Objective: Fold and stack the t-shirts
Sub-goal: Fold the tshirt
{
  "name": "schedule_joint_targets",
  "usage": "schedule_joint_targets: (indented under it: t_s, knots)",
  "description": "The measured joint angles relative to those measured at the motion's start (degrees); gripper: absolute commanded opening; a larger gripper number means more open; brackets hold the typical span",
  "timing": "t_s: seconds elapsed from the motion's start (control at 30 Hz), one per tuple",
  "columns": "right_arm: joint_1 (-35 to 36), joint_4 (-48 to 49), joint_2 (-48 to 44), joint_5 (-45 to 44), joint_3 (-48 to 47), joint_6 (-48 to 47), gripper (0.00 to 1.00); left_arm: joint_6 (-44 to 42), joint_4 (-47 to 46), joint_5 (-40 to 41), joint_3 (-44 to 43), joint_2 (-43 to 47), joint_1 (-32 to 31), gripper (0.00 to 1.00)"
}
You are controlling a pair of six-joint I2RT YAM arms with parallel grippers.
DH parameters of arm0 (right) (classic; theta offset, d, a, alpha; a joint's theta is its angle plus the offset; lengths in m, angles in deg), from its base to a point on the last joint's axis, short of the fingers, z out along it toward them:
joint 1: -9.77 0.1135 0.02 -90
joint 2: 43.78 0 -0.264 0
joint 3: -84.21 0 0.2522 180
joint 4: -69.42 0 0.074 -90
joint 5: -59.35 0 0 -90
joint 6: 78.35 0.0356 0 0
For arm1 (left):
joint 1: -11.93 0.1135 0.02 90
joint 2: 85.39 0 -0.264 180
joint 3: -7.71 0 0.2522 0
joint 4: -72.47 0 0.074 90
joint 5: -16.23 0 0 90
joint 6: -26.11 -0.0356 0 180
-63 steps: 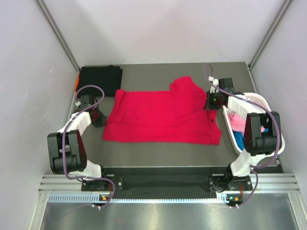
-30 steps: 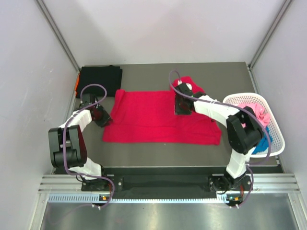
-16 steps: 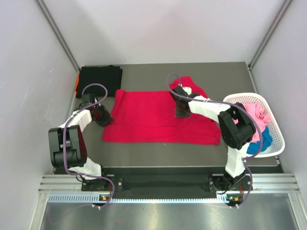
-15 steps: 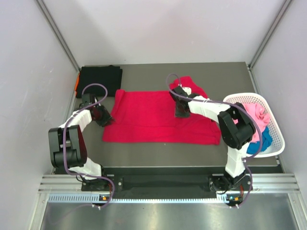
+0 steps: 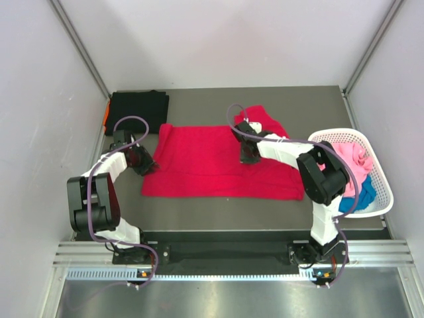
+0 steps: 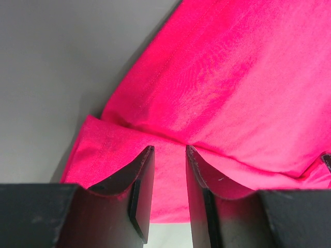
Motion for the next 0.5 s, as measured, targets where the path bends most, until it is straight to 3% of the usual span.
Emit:
schedule_joint_targets:
  t_s: [0.2,0.5]
  knots:
    - [0.7,0.8,0.0,-0.7,0.0,-0.5,0.05,0.0,0.0,0.0,0.0,0.0,-0.1,0.35]
    - [2.1,0.8,0.0,-1.7,0.0,-0.6,0.0,0.1,0.0,-0.2,0.0,0.0,-0.3,0.36]
